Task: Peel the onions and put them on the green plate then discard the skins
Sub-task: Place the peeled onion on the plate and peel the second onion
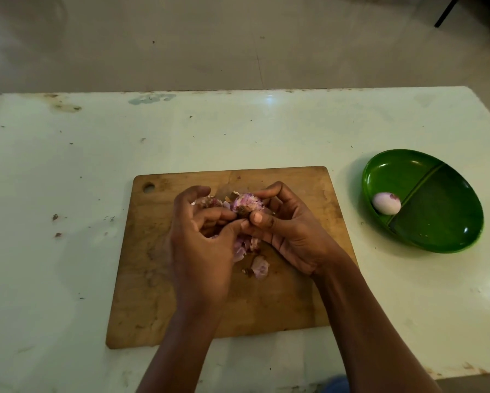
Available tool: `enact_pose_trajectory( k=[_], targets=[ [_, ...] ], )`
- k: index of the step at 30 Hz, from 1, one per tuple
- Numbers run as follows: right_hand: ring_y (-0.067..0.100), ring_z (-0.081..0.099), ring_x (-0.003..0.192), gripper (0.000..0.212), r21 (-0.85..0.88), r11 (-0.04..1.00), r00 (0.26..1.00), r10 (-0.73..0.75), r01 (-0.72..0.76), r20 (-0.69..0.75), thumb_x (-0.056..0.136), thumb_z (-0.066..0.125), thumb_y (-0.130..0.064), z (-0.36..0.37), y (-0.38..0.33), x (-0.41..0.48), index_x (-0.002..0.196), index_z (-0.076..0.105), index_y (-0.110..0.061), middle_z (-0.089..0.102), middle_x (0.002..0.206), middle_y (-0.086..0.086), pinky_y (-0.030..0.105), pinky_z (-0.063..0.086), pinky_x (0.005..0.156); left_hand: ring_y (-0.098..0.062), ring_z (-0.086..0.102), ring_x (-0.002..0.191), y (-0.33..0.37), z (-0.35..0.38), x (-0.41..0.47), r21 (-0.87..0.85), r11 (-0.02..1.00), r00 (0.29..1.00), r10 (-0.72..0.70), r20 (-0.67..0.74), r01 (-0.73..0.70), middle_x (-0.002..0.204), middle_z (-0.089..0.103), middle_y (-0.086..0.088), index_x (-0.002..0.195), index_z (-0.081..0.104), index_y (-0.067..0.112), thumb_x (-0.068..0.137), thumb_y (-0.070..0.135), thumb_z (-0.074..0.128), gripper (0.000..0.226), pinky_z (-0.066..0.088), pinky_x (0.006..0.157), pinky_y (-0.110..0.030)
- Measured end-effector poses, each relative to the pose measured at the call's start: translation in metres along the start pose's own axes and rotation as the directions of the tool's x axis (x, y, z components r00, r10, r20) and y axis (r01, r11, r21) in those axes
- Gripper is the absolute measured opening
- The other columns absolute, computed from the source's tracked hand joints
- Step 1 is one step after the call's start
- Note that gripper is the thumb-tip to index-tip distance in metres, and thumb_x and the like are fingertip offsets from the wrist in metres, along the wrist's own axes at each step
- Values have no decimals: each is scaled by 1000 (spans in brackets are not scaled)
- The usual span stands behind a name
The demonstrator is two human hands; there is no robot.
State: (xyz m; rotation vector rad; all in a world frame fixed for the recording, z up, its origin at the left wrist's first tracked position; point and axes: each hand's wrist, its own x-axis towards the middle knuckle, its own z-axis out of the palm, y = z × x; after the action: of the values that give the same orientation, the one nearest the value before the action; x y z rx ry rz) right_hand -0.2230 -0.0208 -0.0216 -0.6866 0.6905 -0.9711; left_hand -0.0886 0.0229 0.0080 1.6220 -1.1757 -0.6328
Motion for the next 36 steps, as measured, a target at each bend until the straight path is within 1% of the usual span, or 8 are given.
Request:
enact_pose_trajectory(
  k=[3, 9, 13, 17, 24, 29, 33, 36],
  targets=[
    [25, 68, 92, 51, -2, 1000, 1000, -5, 5, 14, 57, 88, -15, 0, 2, 1, 96, 56, -6, 49, 117, 24, 30, 58, 71, 7, 65, 76, 0, -3, 1, -3, 1000, 999, -25, 23, 25, 78, 67, 18, 110, 48, 29, 68, 12, 83, 57, 51, 67, -15],
    [24, 68, 91, 51, -32, 999, 1000, 8, -8, 25, 57, 88, -17, 0, 1, 1, 96, 57, -7, 50, 117, 24, 30, 58, 71, 7, 64, 72, 1, -7, 5, -7, 999, 996, -42, 77, 42, 74, 66, 14, 108, 48, 25, 66, 9, 83, 57, 46, 61, -5],
    [26, 69, 88, 48, -44, 999, 999, 20, -19, 35, 59, 83, -13, 1, -3, -1, 98, 56, -6, 51, 117, 24, 29, 59, 70, 8, 63, 73, 4, -12, 8, -2, 999, 990, -52, 129, 53, 72, 65, 17, 109, 48, 25, 64, 9, 84, 59, 45, 61, -3],
    [26, 68, 93, 46, -76, 997, 999, 21, -19, 35, 61, 78, -11, 2, -5, -2, 99, 54, -5, 51, 118, 23, 30, 59, 70, 10, 63, 70, 6, -14, 12, 7, 999, 983, -46, 178, 46, 69, 64, 18, 106, 50, 22, 65, 9, 83, 54, 44, 59, -3],
    [28, 67, 98, 54, -68, 998, 999, 8, -5, 49, 59, 87, -18, 1, -1, -1, 101, 55, -4, 51, 119, 24, 33, 59, 72, 5, 64, 73, 5, -15, 12, -7, 998, 977, -55, 206, 57, 75, 66, 11, 99, 50, 20, 69, 5, 81, 46, 46, 60, -6],
    [27, 67, 95, 48, -64, 998, 999, -5, 7, 38, 62, 82, -16, 4, -3, -1, 100, 56, -5, 52, 118, 25, 33, 59, 72, 7, 62, 76, 5, -13, 11, -15, 998, 973, -48, 225, 53, 80, 64, 8, 102, 49, 18, 74, 3, 77, 43, 46, 59, -5],
    [23, 69, 90, 45, -59, 998, 1000, -5, 5, -4, 63, 78, -14, 5, -3, -2, 101, 55, -4, 54, 114, 24, 30, 59, 70, 9, 60, 80, 4, -8, 9, 16, 1000, 977, -18, 213, 15, 84, 62, 10, 99, 47, 24, 77, 5, 75, 41, 45, 61, -4],
    [19, 70, 83, 31, -41, 999, 999, 8, -11, -54, 72, 69, -8, 9, -3, -2, 98, 54, -4, 60, 102, 20, 28, 58, 67, 14, 57, 78, 7, -4, 6, 18, 999, 981, 39, 191, -43, 81, 59, 9, 97, 46, 21, 81, 0, 69, 35, 42, 60, -2]
  ],
)
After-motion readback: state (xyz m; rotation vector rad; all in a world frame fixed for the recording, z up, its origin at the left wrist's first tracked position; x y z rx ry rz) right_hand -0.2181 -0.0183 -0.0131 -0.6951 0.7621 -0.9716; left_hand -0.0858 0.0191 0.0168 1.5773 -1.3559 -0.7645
